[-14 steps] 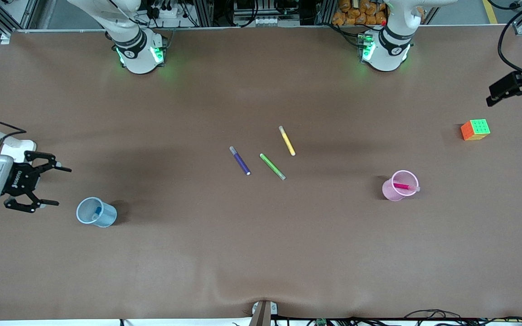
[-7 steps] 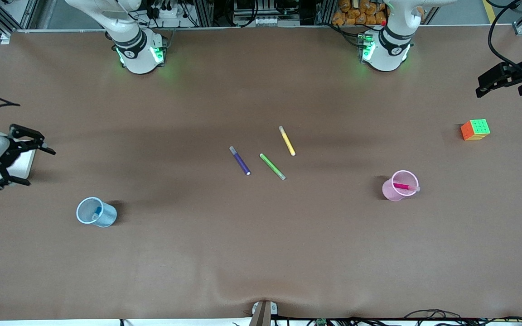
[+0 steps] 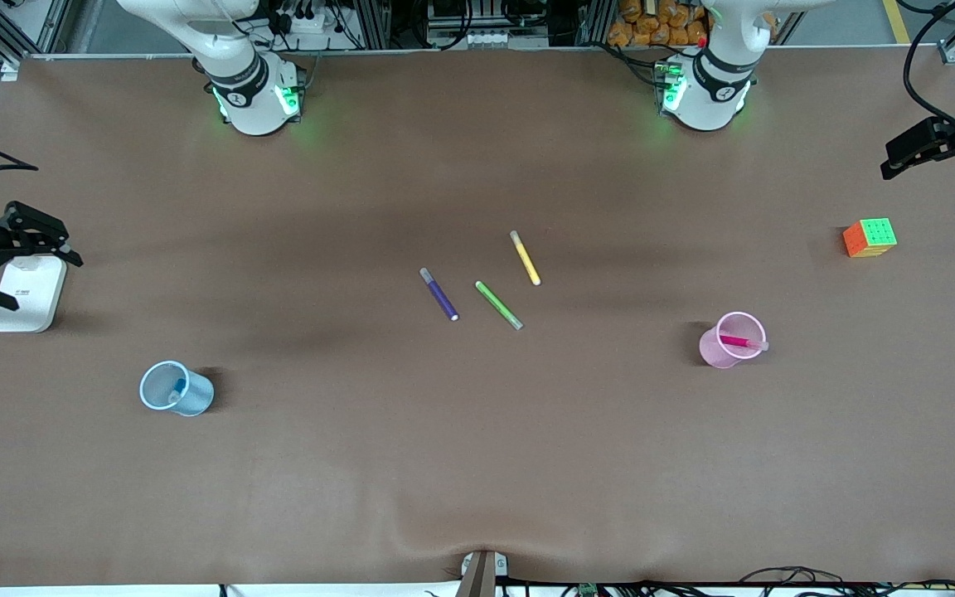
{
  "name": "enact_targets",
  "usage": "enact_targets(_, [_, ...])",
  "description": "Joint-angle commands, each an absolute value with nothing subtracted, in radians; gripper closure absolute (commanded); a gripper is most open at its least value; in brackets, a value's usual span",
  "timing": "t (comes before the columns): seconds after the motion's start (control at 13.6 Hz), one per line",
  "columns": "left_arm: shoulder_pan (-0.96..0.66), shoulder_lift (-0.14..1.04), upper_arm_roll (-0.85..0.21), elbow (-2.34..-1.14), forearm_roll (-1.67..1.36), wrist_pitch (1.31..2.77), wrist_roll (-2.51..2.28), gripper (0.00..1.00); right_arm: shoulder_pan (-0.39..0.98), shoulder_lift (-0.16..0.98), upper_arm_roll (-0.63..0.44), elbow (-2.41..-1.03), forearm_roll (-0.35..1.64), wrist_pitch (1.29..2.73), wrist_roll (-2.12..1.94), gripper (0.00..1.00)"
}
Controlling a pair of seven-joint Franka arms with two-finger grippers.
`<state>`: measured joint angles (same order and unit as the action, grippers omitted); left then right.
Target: Place pink and blue markers in matching cups
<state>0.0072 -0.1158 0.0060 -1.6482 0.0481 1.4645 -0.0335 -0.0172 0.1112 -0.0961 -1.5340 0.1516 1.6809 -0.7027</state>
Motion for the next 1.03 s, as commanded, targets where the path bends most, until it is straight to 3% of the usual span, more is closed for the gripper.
enact_targets(0.0, [0.02, -0.123, 0.005, -1.652, 0.037, 1.454, -0.017, 0.0, 0.014, 0.052, -0.118, -1.586, 0.101, 1.677, -0.551, 0.0])
enact_targets(0.44, [0.02, -0.14, 0.005, -1.667, 0.035, 1.453, -0.006, 0.0, 0.003, 0.029, -0.063, -1.553, -0.017, 1.514, -0.198, 0.0])
enact_targets(0.81, [0.02, -0.181, 0.003, -1.701, 0.028, 1.462, -0.006, 0.0, -0.023, 0.04, -0.048, -1.442, 0.011, 1.355, 0.044, 0.0])
enact_targets(0.96, [0.018, -0.187, -0.002, -1.707, 0.029, 1.462, -0.008, 0.0, -0.023, 0.04, -0.048, -1.442, 0.014, 1.359, 0.048, 0.0])
